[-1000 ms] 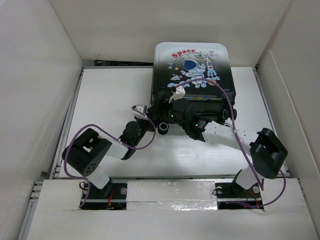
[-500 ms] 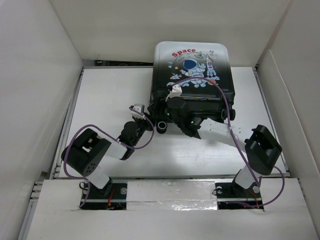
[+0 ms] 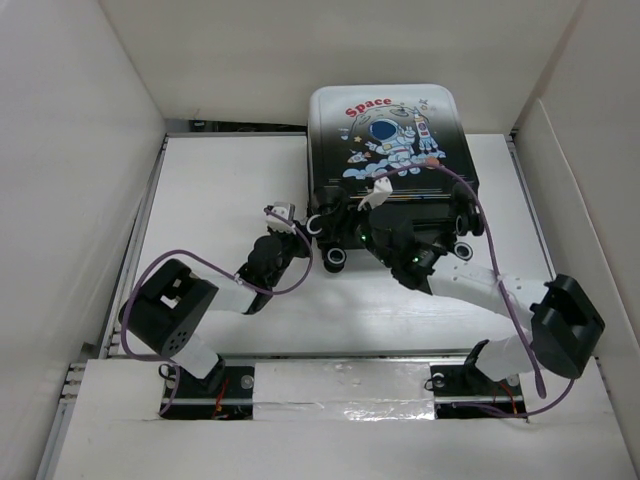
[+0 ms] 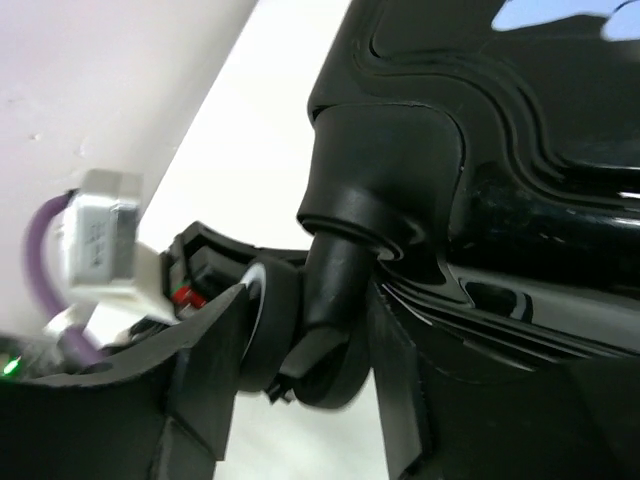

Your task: Pack the luggage

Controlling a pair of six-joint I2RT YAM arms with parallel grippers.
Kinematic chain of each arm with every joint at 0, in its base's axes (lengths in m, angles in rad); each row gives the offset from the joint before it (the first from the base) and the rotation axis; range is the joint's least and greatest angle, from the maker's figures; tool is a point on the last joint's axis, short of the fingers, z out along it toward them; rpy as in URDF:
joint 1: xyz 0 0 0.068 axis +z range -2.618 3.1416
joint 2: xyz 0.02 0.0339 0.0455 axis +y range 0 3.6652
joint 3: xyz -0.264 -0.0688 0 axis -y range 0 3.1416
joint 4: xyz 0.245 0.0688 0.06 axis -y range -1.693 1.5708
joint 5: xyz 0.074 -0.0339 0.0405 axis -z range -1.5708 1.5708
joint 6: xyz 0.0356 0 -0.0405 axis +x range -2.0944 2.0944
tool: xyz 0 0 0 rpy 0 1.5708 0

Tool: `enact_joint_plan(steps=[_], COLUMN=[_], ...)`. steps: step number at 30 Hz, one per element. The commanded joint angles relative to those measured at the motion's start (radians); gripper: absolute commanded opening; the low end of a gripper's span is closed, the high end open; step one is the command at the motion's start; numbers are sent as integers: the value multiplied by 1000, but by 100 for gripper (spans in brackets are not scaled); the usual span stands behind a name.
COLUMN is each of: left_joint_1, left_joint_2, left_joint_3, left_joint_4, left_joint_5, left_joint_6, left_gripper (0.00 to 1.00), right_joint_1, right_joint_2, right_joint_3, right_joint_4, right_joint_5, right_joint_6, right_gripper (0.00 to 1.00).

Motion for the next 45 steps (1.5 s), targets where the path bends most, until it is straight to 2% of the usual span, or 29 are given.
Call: enact_joint_plan(steps=[1, 5, 7, 10, 11, 12, 14, 16, 28, 31, 36, 38, 40, 41, 42, 45], left_joint_1=[78, 87, 126, 126, 114, 101, 90, 90, 90, 90, 90, 90, 90, 90, 90, 90], left_joint_2=[-31, -5, 9, -9, -11, -9, 0, 3, 1, 9, 3, 2, 0, -2, -6, -15], left_joint_3=[32, 46, 61, 46, 39, 40, 35, 28, 6, 3, 0, -1, -1, -1, -3, -3], left_joint_4=[-31, -22, -33, 28, 41, 44, 71, 87, 111, 121, 122, 124, 124, 124, 124, 122], left_joint_5=[-214, -208, -188, -67, -61, -67, -61, -56, -44, -42, -41, -41, -39, -39, -39, -36], left_joint_6=[46, 39, 48, 60, 57, 55, 45, 28, 12, 6, 5, 5, 5, 5, 5, 6], left_gripper=[0, 0, 0, 0, 0, 0, 0, 0, 0, 0, 0, 0, 0, 0, 0, 0], right_joint_1=[-33, -33, -33, -33, -33, -33, -33, -24, 6, 20, 20, 30, 30, 30, 39, 39], right_joint_2=[-74, -109, -138, -161, -158, -155, -135, -120, 60, 138, 224, 257, 279, 288, 290, 273], right_joint_3=[-60, -63, -60, -40, -23, -8, 29, 40, 194, 259, 300, 348, 378, 391, 389, 354], right_joint_4=[-88, -131, -161, -201, -219, -236, -238, -201, -132, -172, -181, -213, -273, -279, -304, -321], right_joint_5=[22, 22, 25, 17, 10, 1, -16, -36, -135, -53, -4, 35, 86, 135, 163, 233], right_joint_6=[-91, -105, -118, -135, -134, -132, -128, -120, -117, -109, -74, -74, -69, -71, -69, -72], right_gripper=[0, 0, 0, 3, 42, 62, 92, 98, 100, 100, 99, 92, 89, 76, 72, 72])
